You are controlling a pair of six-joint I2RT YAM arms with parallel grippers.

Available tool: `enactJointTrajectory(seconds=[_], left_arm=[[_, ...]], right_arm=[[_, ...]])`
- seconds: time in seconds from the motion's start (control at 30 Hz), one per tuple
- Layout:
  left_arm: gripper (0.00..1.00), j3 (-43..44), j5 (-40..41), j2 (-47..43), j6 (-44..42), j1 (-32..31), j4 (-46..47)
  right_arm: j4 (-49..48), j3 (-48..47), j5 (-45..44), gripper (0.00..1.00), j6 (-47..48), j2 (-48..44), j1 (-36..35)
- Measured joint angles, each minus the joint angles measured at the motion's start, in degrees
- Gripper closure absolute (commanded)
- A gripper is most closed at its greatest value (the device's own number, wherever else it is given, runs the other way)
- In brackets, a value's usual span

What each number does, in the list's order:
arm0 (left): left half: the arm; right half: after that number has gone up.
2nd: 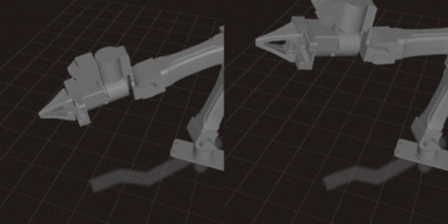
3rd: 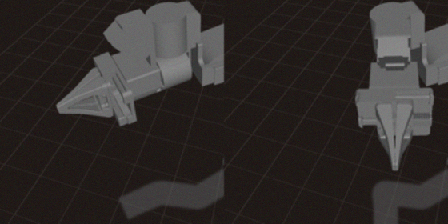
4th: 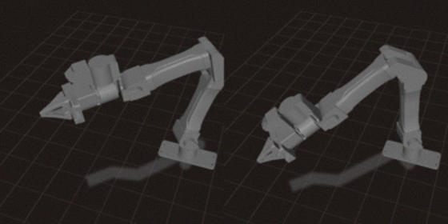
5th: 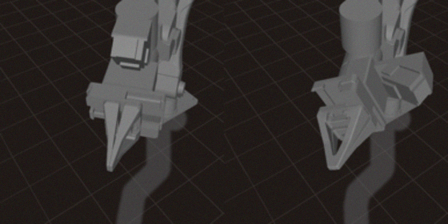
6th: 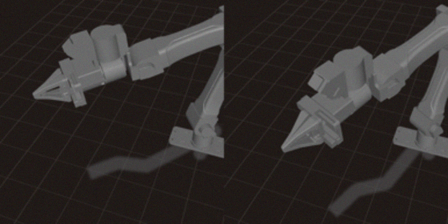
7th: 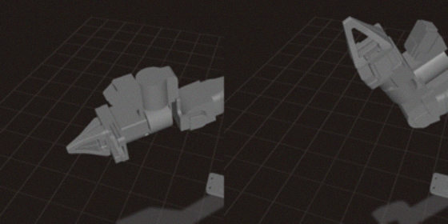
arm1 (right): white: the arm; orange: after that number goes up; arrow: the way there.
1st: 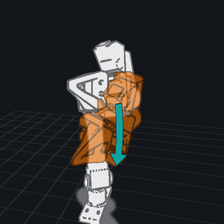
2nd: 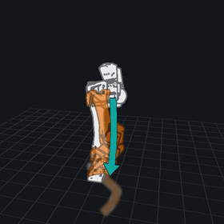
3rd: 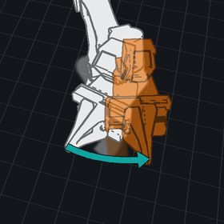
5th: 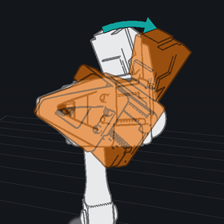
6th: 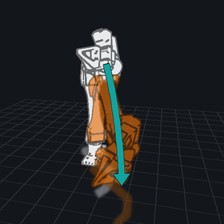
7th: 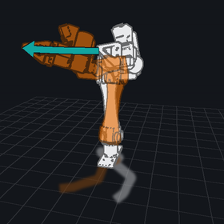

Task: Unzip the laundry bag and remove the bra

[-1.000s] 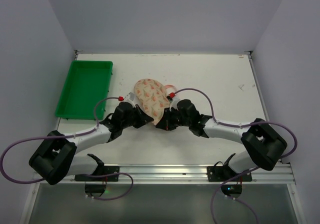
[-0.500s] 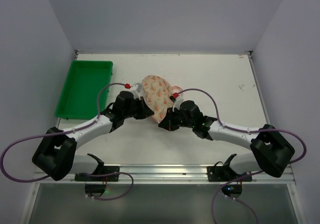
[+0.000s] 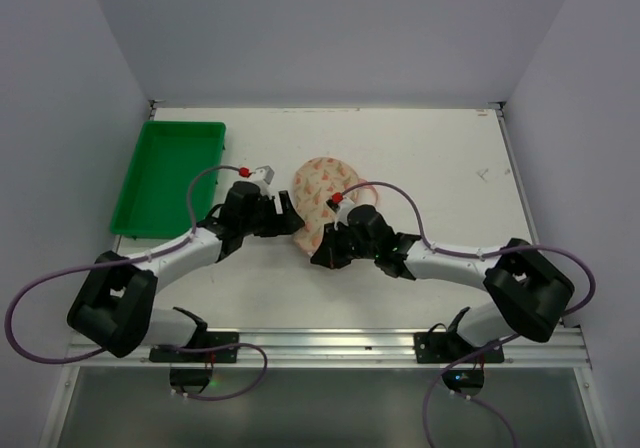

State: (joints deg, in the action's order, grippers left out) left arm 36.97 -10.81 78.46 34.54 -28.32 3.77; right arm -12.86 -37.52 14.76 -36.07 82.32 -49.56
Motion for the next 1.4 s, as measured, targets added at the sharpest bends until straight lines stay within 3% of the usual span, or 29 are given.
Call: enactJointTrajectory(seconds=[0.1, 0.5, 0.7, 0.83, 1.07, 1.4], left_arm=[[0.16, -3.17, 1.36, -3.45, 4.63, 0.57, -0.07], [0.39, -16.20, 1.97, -8.61, 23.69, -3.48, 7.85], [0.71, -15.91, 5.14, -8.59, 27.61, -7.15, 10.93], [1.00, -15.78, 6.25, -8.50, 28.70, -7.45, 11.69], [1.00, -11.87, 7.04, -8.22, 26.71, -7.41, 8.04], [1.00, -2.82, 6.01, -4.94, 13.57, -4.04, 1.31]], right_arm=[[-0.74, -1.03, 0.57, 1.00, -0.33, 2.14, -0.31], [-3.89, -2.97, 1.29, 1.00, -1.29, 7.08, -0.37], [-3.96, -3.02, 1.44, 1.00, -1.38, 7.52, -0.37], [-3.89, -3.02, 1.44, 1.00, -1.36, 7.52, -0.37], [-1.18, -2.99, 0.90, 1.00, -0.74, 4.26, -0.31], [2.12, -2.95, -2.32, 1.00, 1.25, -0.74, 0.13]])
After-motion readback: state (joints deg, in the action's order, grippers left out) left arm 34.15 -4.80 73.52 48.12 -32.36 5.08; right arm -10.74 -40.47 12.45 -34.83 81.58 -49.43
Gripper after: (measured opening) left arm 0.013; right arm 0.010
